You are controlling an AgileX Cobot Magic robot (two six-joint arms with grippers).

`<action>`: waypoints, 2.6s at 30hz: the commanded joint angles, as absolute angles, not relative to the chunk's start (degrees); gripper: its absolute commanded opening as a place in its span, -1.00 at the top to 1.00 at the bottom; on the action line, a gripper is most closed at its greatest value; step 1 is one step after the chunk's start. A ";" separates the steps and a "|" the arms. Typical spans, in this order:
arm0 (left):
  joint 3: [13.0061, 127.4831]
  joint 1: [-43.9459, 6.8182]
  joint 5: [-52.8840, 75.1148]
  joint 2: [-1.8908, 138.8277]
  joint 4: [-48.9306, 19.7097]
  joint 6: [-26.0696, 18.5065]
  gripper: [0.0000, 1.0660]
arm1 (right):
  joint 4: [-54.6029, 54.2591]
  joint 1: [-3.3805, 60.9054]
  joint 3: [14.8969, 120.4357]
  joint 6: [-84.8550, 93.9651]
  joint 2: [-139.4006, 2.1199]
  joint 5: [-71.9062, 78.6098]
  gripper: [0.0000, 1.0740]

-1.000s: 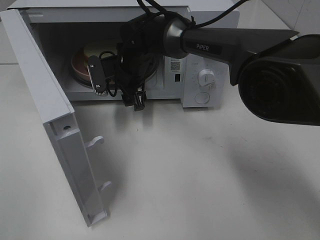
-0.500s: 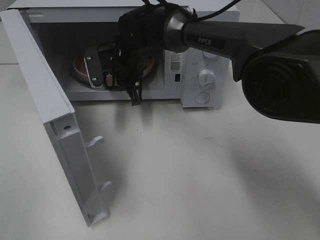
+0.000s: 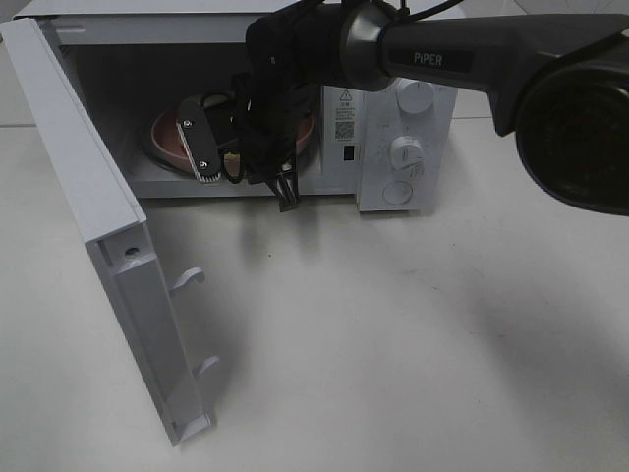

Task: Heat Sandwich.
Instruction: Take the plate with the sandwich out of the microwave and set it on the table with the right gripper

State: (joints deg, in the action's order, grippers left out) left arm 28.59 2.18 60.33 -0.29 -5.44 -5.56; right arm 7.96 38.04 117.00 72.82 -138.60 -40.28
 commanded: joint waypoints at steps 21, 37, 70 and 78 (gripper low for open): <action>28.36 2.29 59.53 -1.72 -5.27 -5.27 -0.90 | 6.82 37.99 93.51 81.30 -124.90 -25.15 0.99; 28.36 2.29 59.53 -1.72 -5.27 -5.27 -0.90 | 6.82 37.99 78.78 82.51 -114.76 -13.18 0.99; 28.36 2.29 59.53 -1.72 -5.27 -5.27 -0.90 | 7.10 38.16 50.53 82.51 -92.99 -3.55 0.99; 28.36 2.29 59.53 -1.72 -5.27 -5.27 -0.90 | 7.16 38.16 44.52 82.51 -86.75 -3.55 0.99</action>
